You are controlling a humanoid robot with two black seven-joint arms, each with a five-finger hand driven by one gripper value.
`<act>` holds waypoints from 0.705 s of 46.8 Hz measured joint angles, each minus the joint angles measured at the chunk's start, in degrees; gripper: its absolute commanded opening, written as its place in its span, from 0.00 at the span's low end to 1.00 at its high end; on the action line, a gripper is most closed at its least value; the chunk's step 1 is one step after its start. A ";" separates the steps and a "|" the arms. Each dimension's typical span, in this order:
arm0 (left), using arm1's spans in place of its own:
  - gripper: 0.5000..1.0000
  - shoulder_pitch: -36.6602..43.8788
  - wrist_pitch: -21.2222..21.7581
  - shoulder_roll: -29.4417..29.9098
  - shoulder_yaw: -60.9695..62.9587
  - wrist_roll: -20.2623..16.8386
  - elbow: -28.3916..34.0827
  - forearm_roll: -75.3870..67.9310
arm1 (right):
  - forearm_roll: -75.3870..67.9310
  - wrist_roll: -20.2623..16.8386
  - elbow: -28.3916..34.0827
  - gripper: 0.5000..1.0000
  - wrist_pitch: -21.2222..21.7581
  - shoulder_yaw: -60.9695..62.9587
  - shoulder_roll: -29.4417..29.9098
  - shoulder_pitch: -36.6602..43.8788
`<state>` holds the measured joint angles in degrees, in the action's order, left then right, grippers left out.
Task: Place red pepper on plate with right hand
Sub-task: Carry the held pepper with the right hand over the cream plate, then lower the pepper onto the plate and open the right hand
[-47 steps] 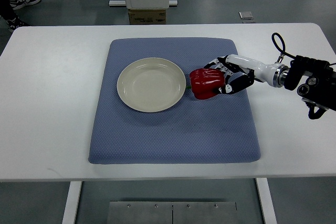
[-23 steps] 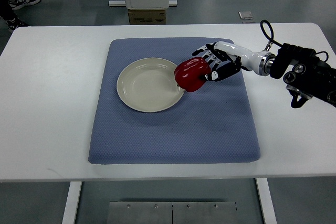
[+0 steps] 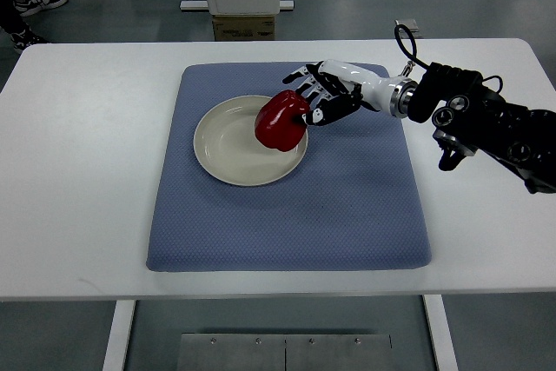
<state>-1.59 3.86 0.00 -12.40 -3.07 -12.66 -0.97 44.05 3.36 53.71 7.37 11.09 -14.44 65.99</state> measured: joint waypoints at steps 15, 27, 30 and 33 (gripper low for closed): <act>1.00 0.01 0.00 0.00 0.01 0.00 0.00 0.00 | -1.46 -1.38 -4.07 0.00 -1.54 0.51 6.50 0.09; 1.00 0.01 0.01 0.00 0.01 0.00 0.00 0.01 | -2.96 -1.78 -7.65 0.00 -2.73 1.24 12.23 -0.63; 1.00 0.01 0.00 0.00 0.01 0.00 0.00 0.00 | -3.64 -1.78 -8.15 0.00 -3.18 1.26 13.09 -1.07; 1.00 0.01 0.00 0.00 0.01 0.00 0.00 0.00 | -4.11 -1.78 -8.41 0.00 -3.70 1.26 13.70 -1.78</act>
<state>-1.58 3.87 0.00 -12.39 -3.07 -12.66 -0.97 39.95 1.58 45.30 3.67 12.35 -0.74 64.21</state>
